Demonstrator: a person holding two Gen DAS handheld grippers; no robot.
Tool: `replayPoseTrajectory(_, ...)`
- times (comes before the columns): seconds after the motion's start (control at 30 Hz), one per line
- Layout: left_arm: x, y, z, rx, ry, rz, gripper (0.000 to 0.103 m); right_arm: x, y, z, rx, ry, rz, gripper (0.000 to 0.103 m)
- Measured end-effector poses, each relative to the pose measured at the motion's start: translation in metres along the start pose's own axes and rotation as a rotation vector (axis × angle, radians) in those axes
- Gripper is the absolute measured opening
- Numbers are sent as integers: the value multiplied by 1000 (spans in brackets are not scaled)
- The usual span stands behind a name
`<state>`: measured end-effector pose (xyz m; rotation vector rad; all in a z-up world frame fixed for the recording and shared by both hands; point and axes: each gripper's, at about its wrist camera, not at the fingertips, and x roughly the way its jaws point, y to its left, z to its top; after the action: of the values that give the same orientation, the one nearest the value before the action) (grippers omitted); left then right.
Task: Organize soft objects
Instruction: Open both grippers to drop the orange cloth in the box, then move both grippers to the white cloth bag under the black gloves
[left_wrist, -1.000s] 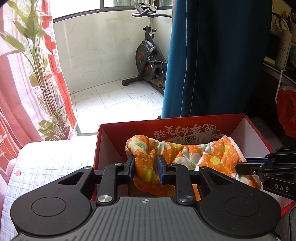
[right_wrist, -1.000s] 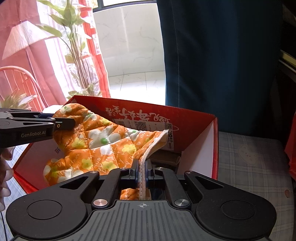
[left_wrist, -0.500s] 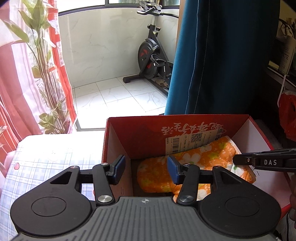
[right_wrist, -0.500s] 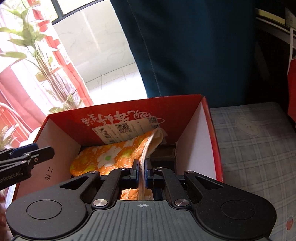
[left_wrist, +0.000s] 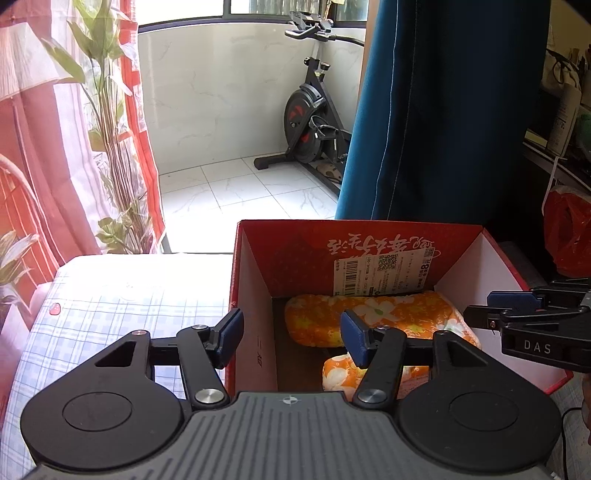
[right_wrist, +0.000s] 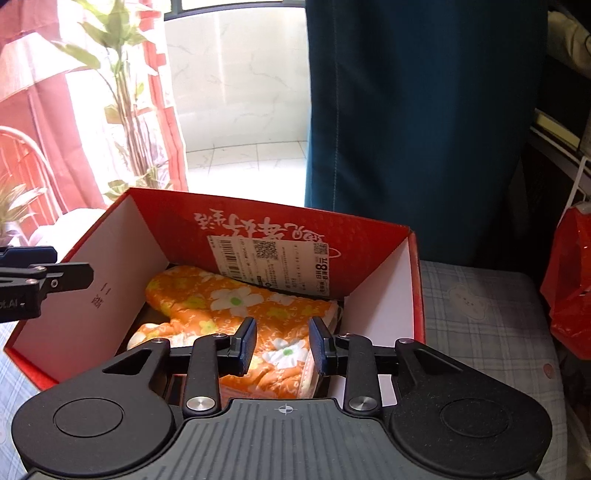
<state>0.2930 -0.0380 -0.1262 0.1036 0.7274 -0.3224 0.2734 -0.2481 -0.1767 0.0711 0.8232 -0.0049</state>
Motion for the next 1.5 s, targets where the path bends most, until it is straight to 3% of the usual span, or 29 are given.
replayPoseTrajectory(0.23, -39, -9, -22, -8, -24, 6, 62, -51, 31, -26, -40, -111, 58, 30)
replayPoseTrajectory(0.67, -118, -23, -114, -11, 17, -52, 64, -121, 59, -101, -43, -88, 211, 31)
replayPoseTrajectory(0.87, -135, -30, -162, -13, 68, -122, 80, -152, 55, -147, -114, -79, 232, 57)
replayPoseTrajectory(0.9, -134, -31, -170, -19, 82, -137, 82, -155, 55, -155, -130, -71, 225, 66)
replayPoseTrajectory(0.93, -132, -31, -175, -27, 95, -149, 83, -158, 54, -163, -138, -63, 218, 75)
replayPoseTrajectory(1.03, -122, -31, -189, -62, 140, -175, 84, -165, 48, -185, -143, -37, 205, 89)
replayPoseTrajectory(1.13, -112, -33, -200, -85, 181, -207, 84, -169, 42, -204, -135, -3, 196, 97)
replayPoseTrajectory(1.37, -98, -42, -221, -87, 249, -239, 86, -159, 32, -231, -121, 82, 180, 99)
replayPoseTrajectory(1.5, -89, -43, -226, -90, 267, -234, 86, -145, 31, -235, -109, 127, 214, 95)
